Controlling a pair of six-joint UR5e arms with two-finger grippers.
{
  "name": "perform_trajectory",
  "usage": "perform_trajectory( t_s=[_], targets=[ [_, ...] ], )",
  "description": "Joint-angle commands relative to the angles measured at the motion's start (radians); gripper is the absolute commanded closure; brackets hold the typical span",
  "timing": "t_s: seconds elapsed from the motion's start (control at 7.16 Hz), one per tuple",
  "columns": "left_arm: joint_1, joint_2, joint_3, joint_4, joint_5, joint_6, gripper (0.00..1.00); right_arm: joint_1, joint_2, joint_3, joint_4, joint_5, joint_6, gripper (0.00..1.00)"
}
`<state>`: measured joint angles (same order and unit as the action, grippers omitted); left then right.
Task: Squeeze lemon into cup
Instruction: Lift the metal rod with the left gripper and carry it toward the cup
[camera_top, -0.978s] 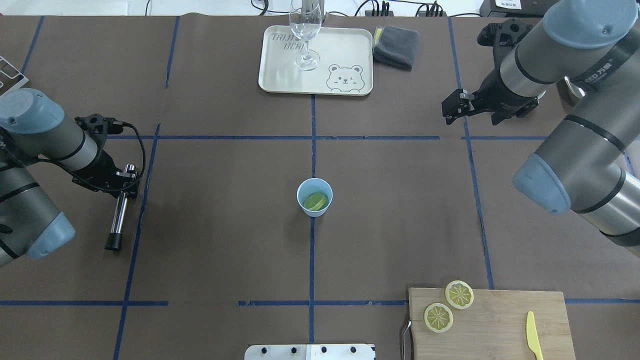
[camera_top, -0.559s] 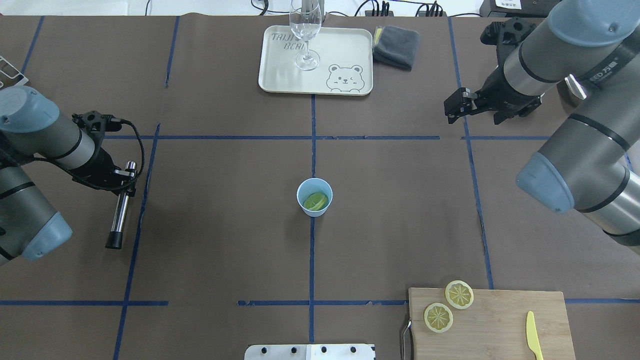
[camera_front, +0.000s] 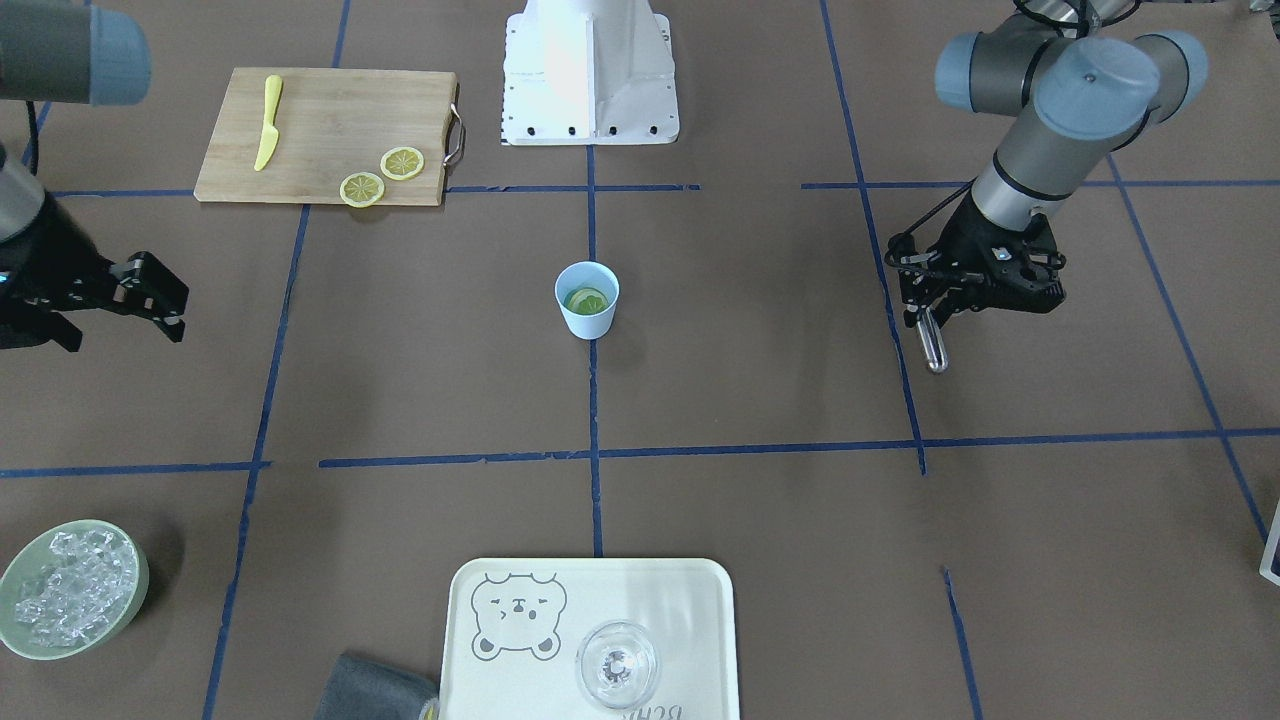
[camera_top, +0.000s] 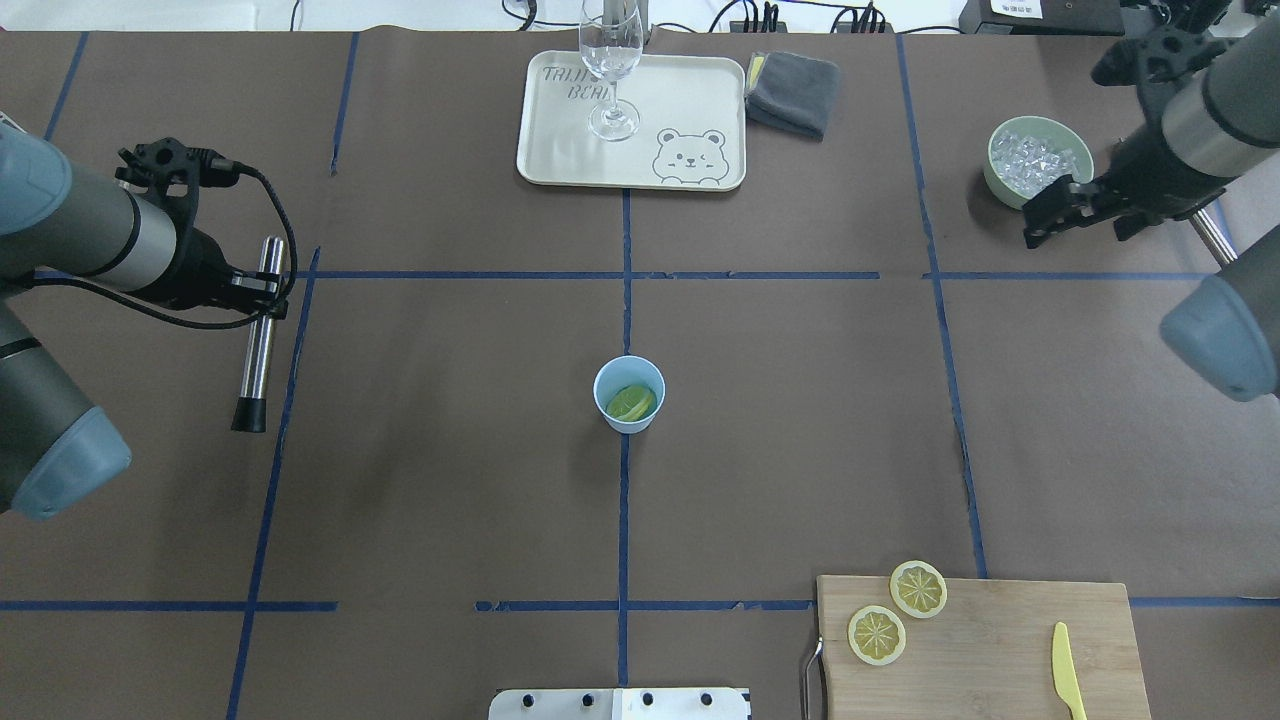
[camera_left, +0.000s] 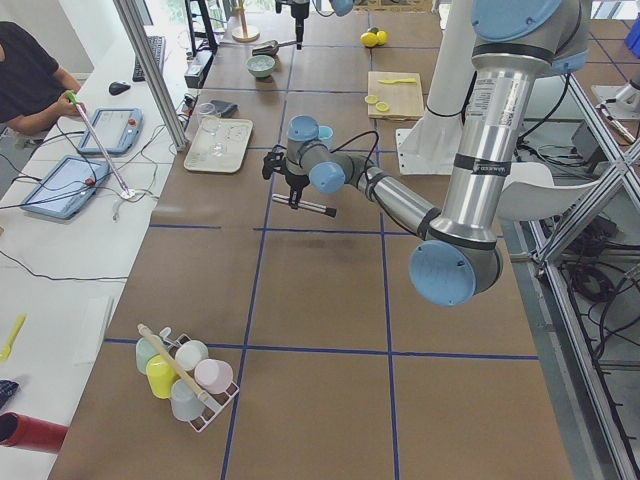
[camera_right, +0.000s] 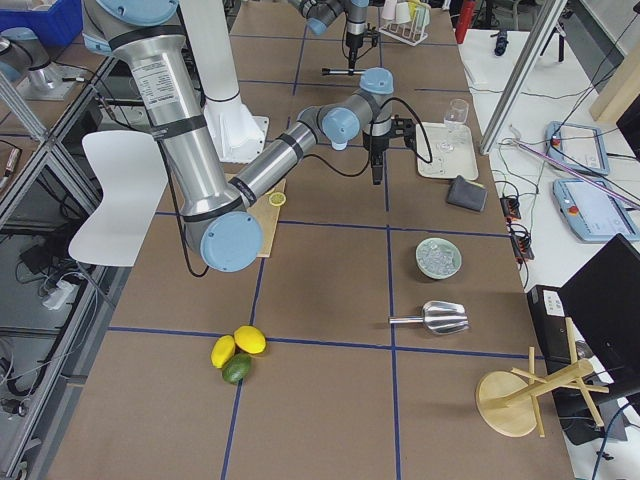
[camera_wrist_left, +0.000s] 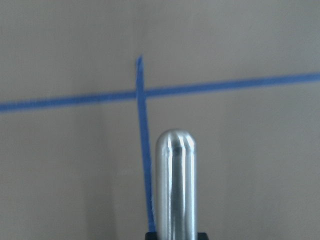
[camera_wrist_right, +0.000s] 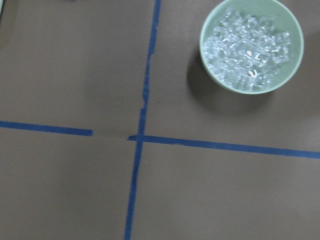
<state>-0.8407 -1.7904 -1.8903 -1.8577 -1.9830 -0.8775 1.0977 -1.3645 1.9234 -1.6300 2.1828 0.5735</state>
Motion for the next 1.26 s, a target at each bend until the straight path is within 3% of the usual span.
perform_trajectory(
  t_s=[0.0, 0.14, 0.42, 0.7, 0.98, 1.12],
  targets=[
    [0.000, -0.059, -0.032, 0.002, 0.230, -0.018, 1.00, 0.143, -0.129, -0.007, 0.004, 0.084, -0.230, 0.00],
    [0.012, -0.061, -0.042, -0.003, 0.392, -0.084, 1.00, 0.195, -0.180, -0.009, 0.004, 0.118, -0.310, 0.00],
    [0.072, -0.075, -0.131, -0.005, 0.516, -0.113, 1.00, 0.260, -0.257, -0.029, 0.015, 0.150, -0.404, 0.00],
    [0.129, -0.197, -0.101, -0.011, 0.593, -0.072, 1.00, 0.380, -0.260, -0.151, 0.015, 0.236, -0.553, 0.00],
    [0.166, -0.225, -0.070, -0.174, 0.638, -0.077, 1.00, 0.435, -0.251, -0.208, 0.015, 0.247, -0.610, 0.00],
    [0.167, -0.228, -0.069, -0.260, 0.709, -0.072, 1.00, 0.433, -0.231, -0.217, 0.016, 0.245, -0.619, 0.00]
  ],
)
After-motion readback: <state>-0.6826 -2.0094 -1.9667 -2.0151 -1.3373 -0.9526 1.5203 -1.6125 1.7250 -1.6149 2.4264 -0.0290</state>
